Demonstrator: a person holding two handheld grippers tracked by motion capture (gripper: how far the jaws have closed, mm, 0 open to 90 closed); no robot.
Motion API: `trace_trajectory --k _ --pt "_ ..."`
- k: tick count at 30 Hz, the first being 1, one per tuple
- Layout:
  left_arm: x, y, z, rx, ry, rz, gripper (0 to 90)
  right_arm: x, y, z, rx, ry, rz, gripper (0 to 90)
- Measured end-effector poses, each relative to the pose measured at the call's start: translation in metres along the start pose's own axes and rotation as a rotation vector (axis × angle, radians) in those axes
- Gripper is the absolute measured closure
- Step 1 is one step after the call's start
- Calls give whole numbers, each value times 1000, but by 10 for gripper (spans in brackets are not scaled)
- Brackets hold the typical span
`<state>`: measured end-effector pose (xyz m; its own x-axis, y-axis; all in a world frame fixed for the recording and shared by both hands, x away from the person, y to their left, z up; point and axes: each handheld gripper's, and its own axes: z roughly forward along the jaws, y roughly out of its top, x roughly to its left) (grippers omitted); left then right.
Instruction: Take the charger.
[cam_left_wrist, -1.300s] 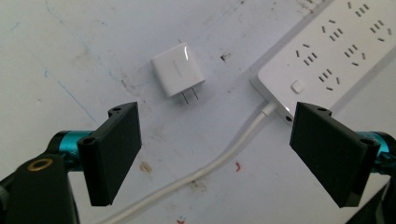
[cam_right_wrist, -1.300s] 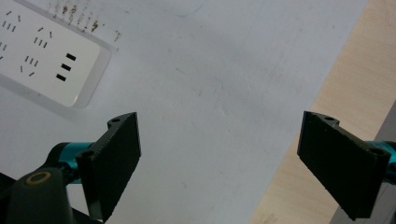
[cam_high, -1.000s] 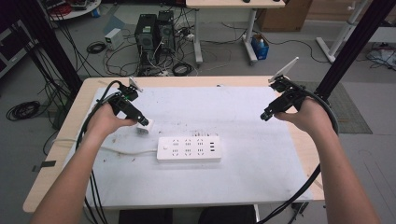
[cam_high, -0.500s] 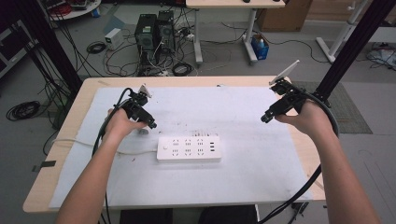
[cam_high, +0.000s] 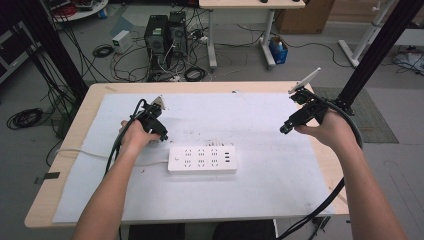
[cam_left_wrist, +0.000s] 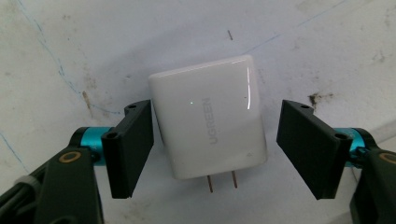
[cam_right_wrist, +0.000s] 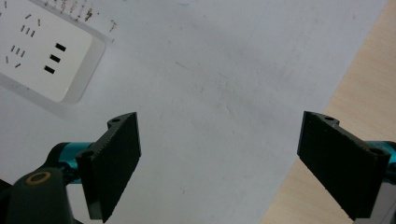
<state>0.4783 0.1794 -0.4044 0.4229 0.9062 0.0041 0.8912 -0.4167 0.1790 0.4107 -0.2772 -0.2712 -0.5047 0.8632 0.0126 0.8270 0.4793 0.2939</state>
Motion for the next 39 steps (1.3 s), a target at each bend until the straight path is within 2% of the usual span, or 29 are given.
trace_trajectory --k 1,3,9,15,16,17,18,20,21,22,27,28,31,35,37,39 --pt "0 0 1 -1 -4 -14 302 0 0 0 0 1 -2 129" --pt "0 0 2 8 11 -13 361 1 0 1 1 -1 -4 129" --pt "2 0 2 13 9 -27 422 2 1 5 7 1 -5 129" --pt "3 -2 -7 -22 2 -19 425 3 0 5 7 -1 -6 129" --pt "3 -4 -17 -39 -9 -16 425 3 0 4 7 -1 -1 129" --pt "3 -4 -17 -39 -9 -16 425 3 0 4 7 -1 -1 129" --pt "3 -7 -25 -49 -16 -11 425 4 0 3 9 -3 0 129" --pt "-1 -10 -48 -82 -15 7 425 6 1 2 15 -5 2 129" --pt "-1 -10 -48 -82 -15 7 425 6 1 2 15 -5 2 129" --pt "-3 -12 -66 -106 -17 17 425 8 2 1 15 -10 4 129" --pt "-8 -19 -104 -148 -22 37 425 13 4 0 5 5 5 129" --pt "-8 -19 -104 -148 -22 37 425 14 5 0 1 11 7 129" --pt "-10 -22 -119 -153 -19 66 425 16 6 -2 -2 19 20 129" --pt "-13 -25 -126 -170 -41 89 425 14 6 -5 -5 45 74 129" --pt "-18 -28 -131 -194 -67 126 425 14 5 -7 -12 64 107 129" --pt "-25 -29 -136 -227 -94 183 425 14 4 -10 -19 111 137 129"
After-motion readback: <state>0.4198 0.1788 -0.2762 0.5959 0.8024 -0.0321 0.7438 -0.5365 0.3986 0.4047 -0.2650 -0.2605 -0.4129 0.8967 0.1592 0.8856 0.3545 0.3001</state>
